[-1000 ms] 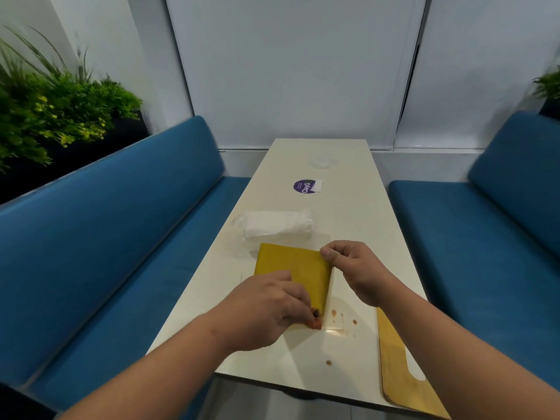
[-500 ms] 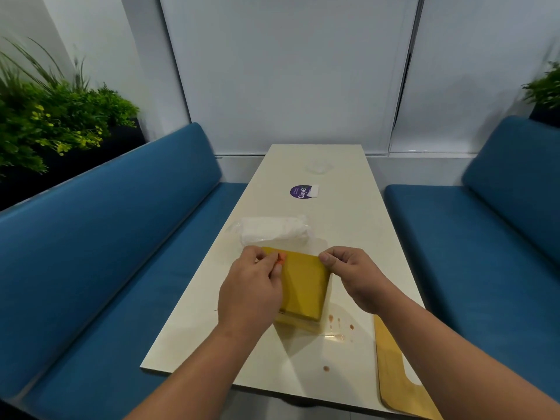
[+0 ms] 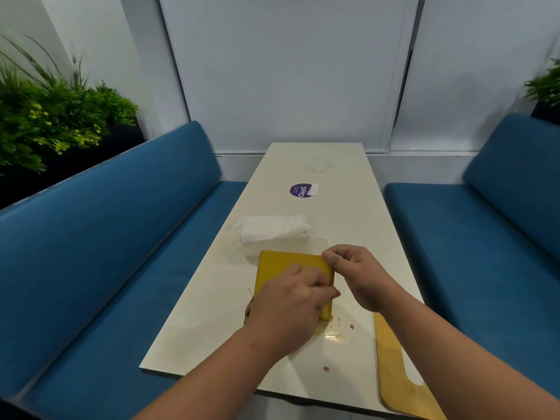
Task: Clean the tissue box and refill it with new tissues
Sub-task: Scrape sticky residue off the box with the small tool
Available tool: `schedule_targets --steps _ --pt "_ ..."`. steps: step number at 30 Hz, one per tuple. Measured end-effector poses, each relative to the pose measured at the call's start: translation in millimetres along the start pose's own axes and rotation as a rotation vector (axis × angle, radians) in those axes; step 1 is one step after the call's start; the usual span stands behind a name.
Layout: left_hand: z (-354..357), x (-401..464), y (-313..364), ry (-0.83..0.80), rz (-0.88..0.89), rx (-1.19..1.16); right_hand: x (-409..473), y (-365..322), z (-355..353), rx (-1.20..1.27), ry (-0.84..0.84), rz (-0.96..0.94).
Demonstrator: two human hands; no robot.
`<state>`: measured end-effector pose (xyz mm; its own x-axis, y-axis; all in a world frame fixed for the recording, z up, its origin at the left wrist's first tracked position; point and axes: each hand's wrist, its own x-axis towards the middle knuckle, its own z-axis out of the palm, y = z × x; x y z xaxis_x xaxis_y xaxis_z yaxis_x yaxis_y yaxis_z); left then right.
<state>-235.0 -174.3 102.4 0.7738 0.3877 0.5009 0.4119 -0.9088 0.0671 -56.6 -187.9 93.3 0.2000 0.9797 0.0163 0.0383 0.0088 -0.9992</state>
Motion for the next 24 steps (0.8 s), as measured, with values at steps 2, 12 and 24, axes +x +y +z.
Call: schedule_targets --steps 2,12,24 --pt "-2.4 -9.3 -0.4 -0.081 0.062 -0.013 0.3 -0.9 0.9 -0.005 -0.003 0.006" --pt "-39.4 -6.7 -32.8 0.258 -0.698 -0.407 -2.2 -0.1 1.9 -0.044 0.007 0.007" --pt "11.2 18.5 24.5 0.220 -0.520 -0.169 -5.7 3.0 7.4 0.003 0.014 -0.034"
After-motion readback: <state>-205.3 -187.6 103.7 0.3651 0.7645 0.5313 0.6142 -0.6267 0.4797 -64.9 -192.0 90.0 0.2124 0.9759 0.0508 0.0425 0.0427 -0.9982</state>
